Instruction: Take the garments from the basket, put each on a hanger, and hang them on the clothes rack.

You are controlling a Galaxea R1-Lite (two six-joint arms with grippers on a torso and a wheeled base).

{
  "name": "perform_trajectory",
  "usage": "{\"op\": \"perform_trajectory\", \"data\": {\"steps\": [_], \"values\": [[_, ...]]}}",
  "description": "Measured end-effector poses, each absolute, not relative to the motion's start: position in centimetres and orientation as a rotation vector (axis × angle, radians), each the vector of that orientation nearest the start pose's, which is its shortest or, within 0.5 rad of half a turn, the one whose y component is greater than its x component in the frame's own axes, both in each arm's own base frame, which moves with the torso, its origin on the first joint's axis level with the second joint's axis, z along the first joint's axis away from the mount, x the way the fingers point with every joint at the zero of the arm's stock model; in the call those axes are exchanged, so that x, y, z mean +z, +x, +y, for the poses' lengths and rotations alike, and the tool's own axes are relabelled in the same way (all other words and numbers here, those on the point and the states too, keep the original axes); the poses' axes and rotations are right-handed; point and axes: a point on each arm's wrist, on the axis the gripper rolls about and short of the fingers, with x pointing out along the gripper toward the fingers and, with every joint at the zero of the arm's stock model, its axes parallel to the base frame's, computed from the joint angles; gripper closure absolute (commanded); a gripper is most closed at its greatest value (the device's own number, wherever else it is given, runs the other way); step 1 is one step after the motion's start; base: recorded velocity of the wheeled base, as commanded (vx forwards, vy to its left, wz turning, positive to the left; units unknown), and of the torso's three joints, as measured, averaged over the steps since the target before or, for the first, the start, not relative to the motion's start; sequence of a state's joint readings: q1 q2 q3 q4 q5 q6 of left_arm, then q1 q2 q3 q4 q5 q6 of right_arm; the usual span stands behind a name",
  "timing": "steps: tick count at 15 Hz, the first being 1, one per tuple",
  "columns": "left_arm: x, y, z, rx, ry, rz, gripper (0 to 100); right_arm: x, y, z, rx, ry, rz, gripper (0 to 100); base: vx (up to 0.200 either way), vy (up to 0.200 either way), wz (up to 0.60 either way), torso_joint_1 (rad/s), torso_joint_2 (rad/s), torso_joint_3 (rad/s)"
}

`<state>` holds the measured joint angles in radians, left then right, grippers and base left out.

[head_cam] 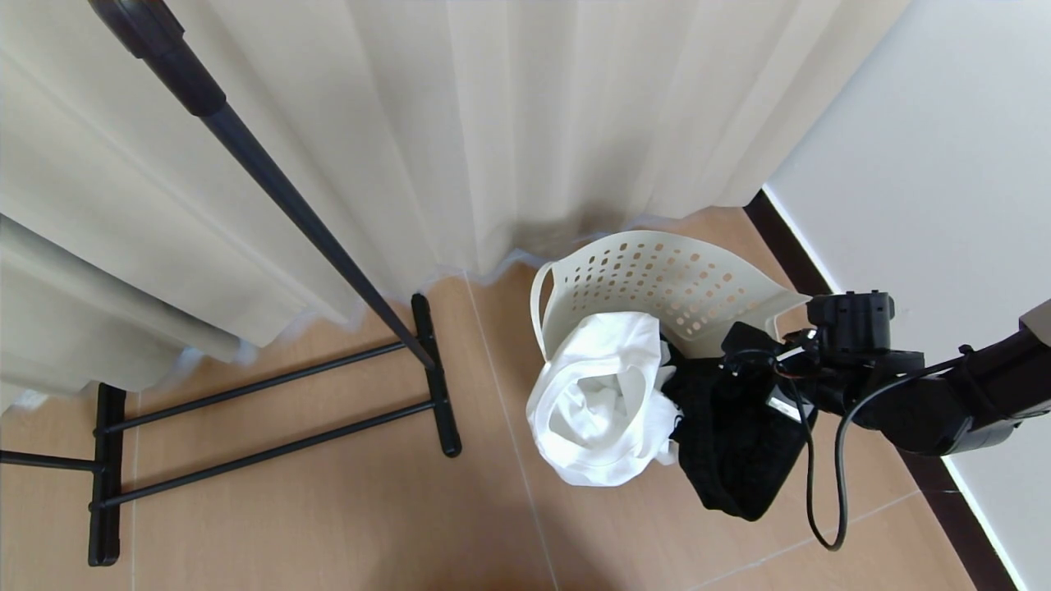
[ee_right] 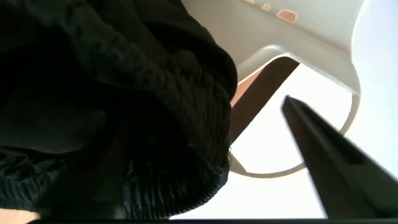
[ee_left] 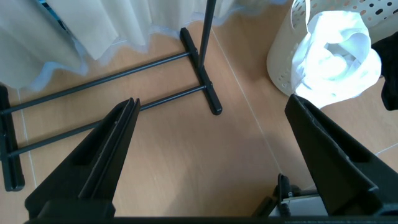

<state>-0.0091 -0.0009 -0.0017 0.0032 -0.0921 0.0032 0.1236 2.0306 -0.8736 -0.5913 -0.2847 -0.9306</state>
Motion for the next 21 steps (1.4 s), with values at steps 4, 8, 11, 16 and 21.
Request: {"op": "perform_trajectory", "data": {"steps": [4,8,11,16,21], "values": [[7.6,-2.3,-0.2,-0.101,0.003,0.0,0,9.0,35.2,3.8,0.111,-1.006,0.582,100,0.0,0.0,0.0,0.0,0.0,0.0],[7.6,-2.3,-0.2,-0.101,0.003,0.0,0,11.4,32.8,3.7,0.062,-0.881,0.54,100,0.0,0.0,0.0,0.0,0.0,0.0],[7.6,-2.3,-0.2,-0.101,0.003,0.0,0,14.2,29.2,3.6,0.037,-0.824,0.479,100,0.0,0.0,0.0,0.0,0.0,0.0],[7.6,-2.3,-0.2,-0.104,0.009,-0.001,0,19.2,21.0,3.7,0.048,-0.664,0.426,100,0.0,0.0,0.0,0.0,0.0,0.0],[7.6,-2.3,-0.2,-0.106,0.009,0.0,0,22.3,14.5,4.0,0.115,-0.514,0.321,100,0.0,0.0,0.0,0.0,0.0,0.0]]}}
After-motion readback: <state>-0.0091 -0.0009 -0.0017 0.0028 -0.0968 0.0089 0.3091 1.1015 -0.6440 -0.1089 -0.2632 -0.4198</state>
